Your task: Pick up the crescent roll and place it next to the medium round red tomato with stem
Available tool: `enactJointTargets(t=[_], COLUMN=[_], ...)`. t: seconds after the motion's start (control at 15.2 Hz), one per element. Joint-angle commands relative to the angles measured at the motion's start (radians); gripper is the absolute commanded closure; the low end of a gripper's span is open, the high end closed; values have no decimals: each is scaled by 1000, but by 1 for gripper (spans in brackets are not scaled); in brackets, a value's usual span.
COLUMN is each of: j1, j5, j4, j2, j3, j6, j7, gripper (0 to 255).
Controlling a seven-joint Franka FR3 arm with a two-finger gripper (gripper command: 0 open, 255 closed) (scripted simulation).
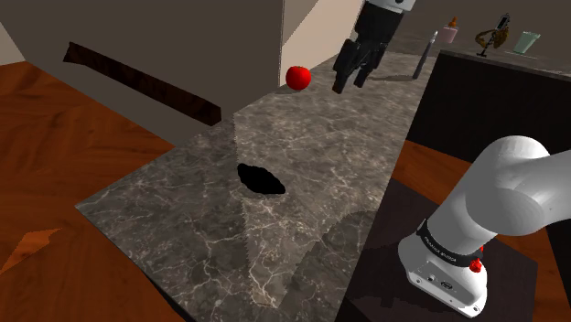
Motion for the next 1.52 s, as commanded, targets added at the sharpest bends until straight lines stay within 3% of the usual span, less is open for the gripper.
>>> enactJointTargets(t=[0.0, 0.86, 1.25, 1.45], j1=[13, 93, 103, 102], j5=[23, 142, 128, 111], j4=[-35, -113, -66, -58], j2=[24, 343, 564, 625], j3=[28, 227, 319, 336], j6=[67, 510, 707, 763], j7=[22, 167, 257, 279], gripper=[0, 0, 0, 0])
